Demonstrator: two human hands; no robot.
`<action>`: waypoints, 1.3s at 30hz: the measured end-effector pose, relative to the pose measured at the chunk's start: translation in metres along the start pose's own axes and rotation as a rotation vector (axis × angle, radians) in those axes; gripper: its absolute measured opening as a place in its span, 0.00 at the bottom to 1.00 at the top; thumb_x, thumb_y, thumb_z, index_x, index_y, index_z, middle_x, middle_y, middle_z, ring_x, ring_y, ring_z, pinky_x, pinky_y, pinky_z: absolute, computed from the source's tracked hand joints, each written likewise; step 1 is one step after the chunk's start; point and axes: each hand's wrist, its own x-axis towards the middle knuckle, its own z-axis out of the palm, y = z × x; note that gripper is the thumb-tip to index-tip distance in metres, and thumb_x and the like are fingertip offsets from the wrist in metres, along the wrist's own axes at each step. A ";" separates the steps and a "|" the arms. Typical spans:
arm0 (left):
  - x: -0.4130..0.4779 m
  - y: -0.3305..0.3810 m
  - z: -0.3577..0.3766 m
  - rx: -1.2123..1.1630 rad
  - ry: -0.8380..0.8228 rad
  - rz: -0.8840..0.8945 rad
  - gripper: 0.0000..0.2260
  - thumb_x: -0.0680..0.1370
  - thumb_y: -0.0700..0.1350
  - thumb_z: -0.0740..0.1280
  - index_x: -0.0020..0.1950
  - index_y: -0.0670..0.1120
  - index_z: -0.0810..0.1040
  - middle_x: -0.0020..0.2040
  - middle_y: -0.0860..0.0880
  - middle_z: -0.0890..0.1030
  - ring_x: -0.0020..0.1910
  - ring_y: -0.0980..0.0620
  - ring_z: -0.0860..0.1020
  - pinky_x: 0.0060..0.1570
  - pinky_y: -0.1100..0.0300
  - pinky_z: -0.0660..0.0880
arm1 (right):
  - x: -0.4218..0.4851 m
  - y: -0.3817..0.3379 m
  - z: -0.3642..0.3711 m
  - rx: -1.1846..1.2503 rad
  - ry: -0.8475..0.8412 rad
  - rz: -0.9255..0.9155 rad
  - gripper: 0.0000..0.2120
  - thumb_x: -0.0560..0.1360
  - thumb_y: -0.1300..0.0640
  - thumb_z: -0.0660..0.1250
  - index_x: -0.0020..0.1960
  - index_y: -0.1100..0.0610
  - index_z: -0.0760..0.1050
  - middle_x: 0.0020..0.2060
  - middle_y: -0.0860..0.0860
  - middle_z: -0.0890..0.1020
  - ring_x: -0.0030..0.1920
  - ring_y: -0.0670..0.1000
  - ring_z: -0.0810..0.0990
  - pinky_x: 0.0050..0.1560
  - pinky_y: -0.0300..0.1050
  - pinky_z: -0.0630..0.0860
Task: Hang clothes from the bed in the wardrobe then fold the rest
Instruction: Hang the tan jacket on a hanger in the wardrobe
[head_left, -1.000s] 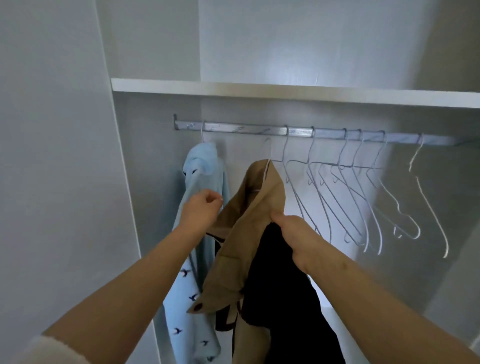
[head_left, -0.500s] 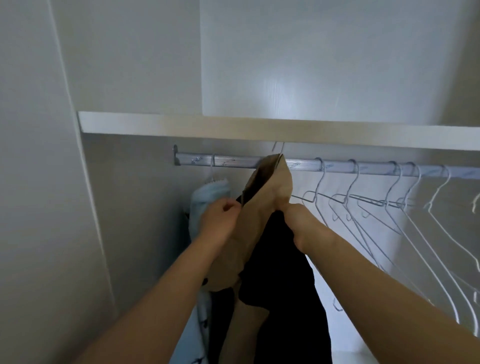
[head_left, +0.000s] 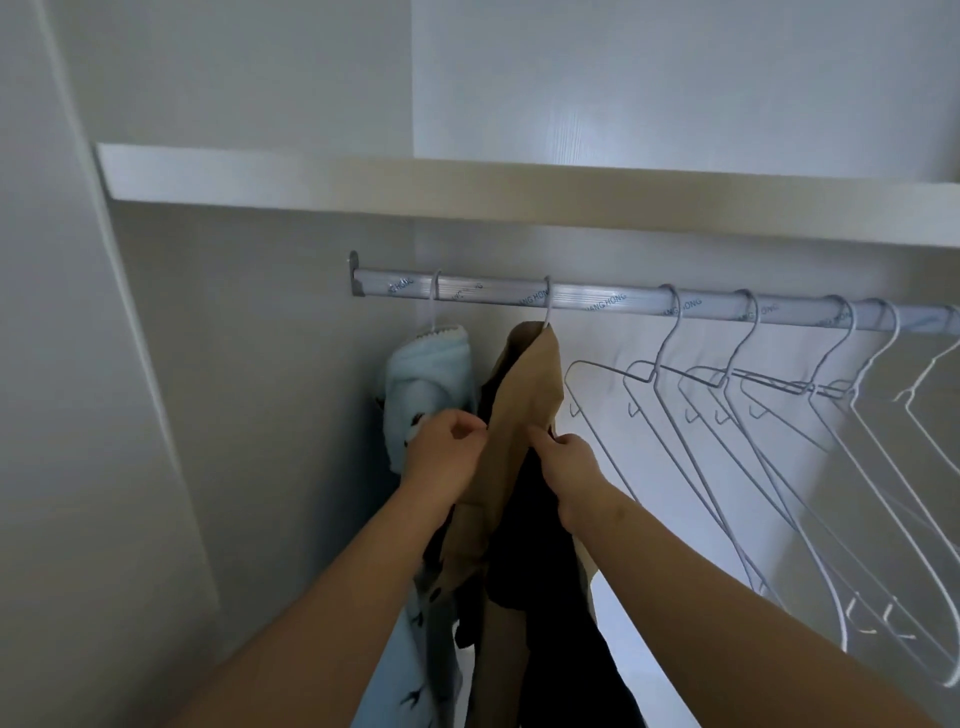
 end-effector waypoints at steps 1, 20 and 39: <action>-0.005 0.000 0.001 -0.019 -0.005 -0.012 0.08 0.77 0.43 0.63 0.40 0.54 0.75 0.43 0.53 0.79 0.44 0.54 0.76 0.40 0.61 0.72 | -0.001 0.006 -0.002 -0.031 0.023 -0.026 0.19 0.80 0.51 0.58 0.68 0.59 0.66 0.53 0.54 0.77 0.48 0.51 0.76 0.47 0.40 0.74; -0.206 -0.023 0.047 -0.104 -0.030 -0.277 0.07 0.79 0.44 0.61 0.44 0.52 0.75 0.46 0.51 0.79 0.42 0.56 0.78 0.41 0.64 0.74 | -0.155 0.134 -0.072 0.050 -0.007 0.037 0.09 0.79 0.57 0.54 0.42 0.53 0.69 0.38 0.52 0.74 0.37 0.50 0.73 0.40 0.43 0.72; -0.489 -0.110 0.060 -0.078 -0.437 -0.637 0.04 0.78 0.42 0.64 0.44 0.48 0.75 0.40 0.50 0.79 0.37 0.54 0.78 0.36 0.63 0.71 | -0.417 0.320 -0.134 0.356 0.273 0.529 0.09 0.78 0.59 0.57 0.41 0.58 0.71 0.33 0.53 0.76 0.29 0.49 0.71 0.30 0.38 0.66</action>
